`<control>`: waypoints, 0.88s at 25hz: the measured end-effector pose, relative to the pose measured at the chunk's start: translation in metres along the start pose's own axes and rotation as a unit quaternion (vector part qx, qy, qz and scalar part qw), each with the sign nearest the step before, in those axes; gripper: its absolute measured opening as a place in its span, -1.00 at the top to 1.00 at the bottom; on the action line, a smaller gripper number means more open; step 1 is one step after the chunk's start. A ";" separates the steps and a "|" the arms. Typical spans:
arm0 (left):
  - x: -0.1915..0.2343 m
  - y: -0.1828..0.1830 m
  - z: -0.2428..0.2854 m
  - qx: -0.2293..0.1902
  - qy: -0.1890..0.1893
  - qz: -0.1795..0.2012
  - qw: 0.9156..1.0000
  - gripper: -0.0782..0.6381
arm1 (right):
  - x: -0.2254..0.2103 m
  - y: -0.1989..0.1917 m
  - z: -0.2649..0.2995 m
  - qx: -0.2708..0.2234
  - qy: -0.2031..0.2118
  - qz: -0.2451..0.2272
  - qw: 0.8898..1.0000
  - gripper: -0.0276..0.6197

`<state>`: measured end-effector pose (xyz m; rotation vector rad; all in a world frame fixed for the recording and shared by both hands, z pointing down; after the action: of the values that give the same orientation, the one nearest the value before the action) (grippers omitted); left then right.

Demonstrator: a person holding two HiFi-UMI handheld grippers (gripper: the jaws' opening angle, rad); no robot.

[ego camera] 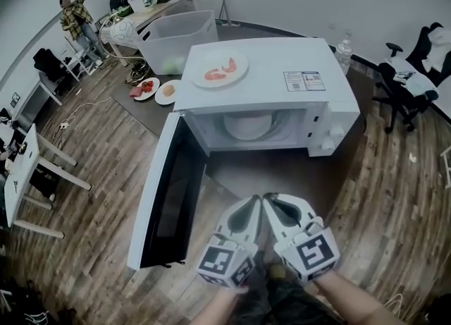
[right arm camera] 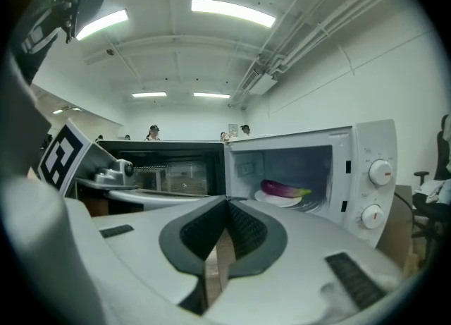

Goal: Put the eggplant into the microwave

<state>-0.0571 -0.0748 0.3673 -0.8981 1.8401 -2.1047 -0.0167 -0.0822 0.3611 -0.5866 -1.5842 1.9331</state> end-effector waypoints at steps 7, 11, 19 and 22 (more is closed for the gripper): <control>-0.031 0.004 -0.028 0.004 0.013 -0.013 1.000 0.78 | 0.023 0.012 -0.040 -0.001 0.033 0.002 0.999 0.91; -0.050 0.013 -0.038 -0.001 0.019 -0.034 0.999 0.78 | 0.027 0.025 -0.063 -0.010 0.041 0.012 0.999 0.91; -0.074 0.041 -0.050 -0.014 0.023 -0.015 1.000 0.78 | 0.039 0.057 -0.091 -0.036 0.055 0.042 0.997 0.91; -0.082 0.049 -0.053 -0.018 0.022 -0.004 1.000 0.78 | 0.041 0.065 -0.100 -0.041 0.059 0.048 0.996 0.91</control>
<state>-0.0338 0.0021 0.2932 -0.8762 1.9055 -2.1183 0.0079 0.0096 0.2781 -0.8099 -1.5913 1.8721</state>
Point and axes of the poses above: the fingertips, and each gripper's own axes: z forward along the fingers, x to its left, y out of its top, the point moved 2 cm from there along -z, backward along the fingers, and after that the axes turned 10 degrees about -y, right-handed, at the moved point
